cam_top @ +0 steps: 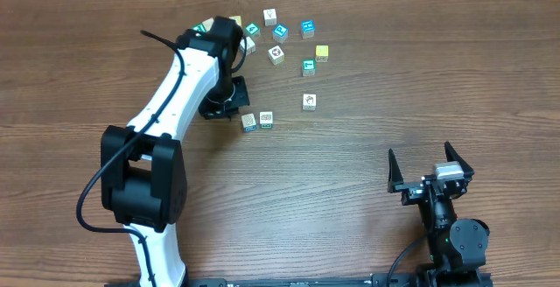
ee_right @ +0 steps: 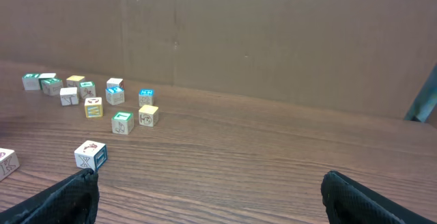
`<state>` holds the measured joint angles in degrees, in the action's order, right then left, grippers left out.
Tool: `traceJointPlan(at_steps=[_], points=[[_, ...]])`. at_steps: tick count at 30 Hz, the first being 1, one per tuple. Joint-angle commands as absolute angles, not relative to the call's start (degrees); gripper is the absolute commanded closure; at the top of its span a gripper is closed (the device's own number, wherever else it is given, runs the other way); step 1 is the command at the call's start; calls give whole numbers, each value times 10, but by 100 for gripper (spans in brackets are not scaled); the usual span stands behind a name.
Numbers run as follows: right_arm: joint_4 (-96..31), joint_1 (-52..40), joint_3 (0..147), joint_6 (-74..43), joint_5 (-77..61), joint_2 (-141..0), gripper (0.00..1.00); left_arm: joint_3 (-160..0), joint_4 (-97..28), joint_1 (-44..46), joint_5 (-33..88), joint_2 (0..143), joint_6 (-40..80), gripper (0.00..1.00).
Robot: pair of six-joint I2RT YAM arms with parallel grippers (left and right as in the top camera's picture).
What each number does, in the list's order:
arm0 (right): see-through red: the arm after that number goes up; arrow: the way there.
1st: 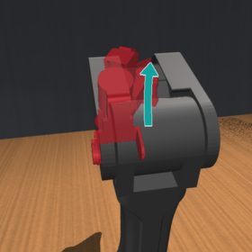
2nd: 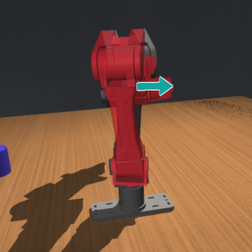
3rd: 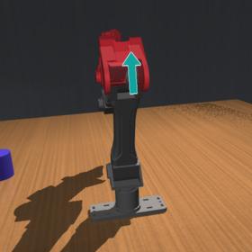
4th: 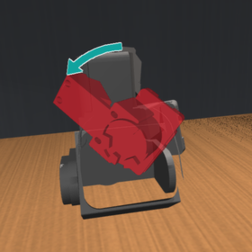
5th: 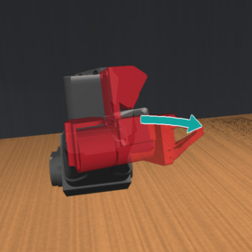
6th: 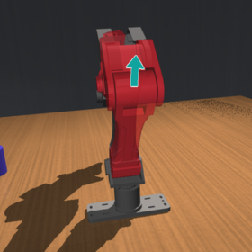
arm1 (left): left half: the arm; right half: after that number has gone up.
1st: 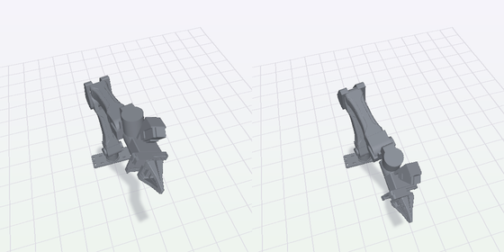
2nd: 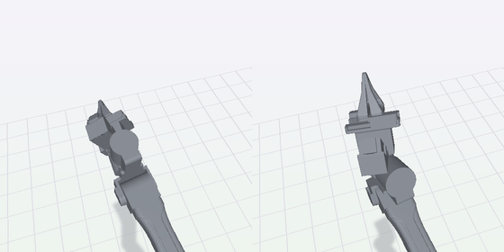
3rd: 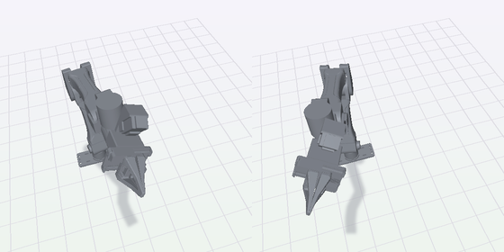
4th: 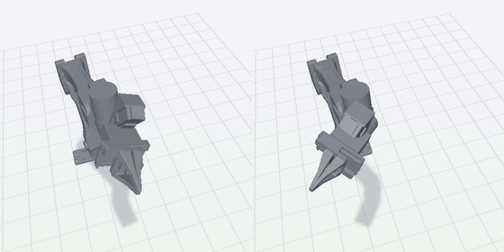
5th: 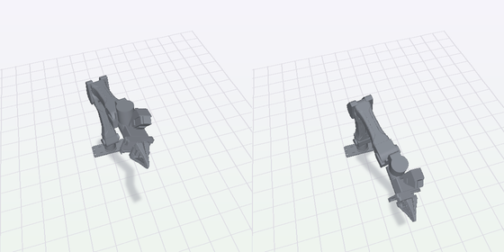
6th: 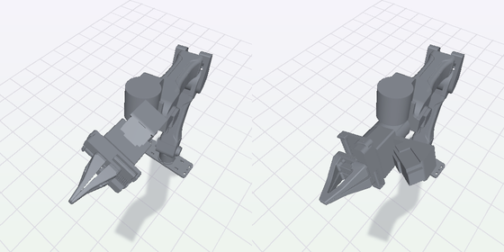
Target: Form a horizontal line
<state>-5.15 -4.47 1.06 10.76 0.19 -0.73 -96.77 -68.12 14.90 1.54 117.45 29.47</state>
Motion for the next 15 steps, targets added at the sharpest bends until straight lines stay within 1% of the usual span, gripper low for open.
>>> traceJointPlan(at_steps=[1, 6, 11, 15], points=[[-48, -41, 4, 110, -1, -2, 0, -956, -674, 145, -24, 1177, 326, 95], [-48, -41, 4, 110, -1, -2, 0, -937, -652, 145, -32, 1177, 337, 94], [-48, -41, 4, 110, -1, -2, 0, -915, -635, 145, -32, 1177, 337, 91], [-48, -41, 4, 110, -1, -2, 0, -900, -627, 145, -32, 1177, 337, 92]])
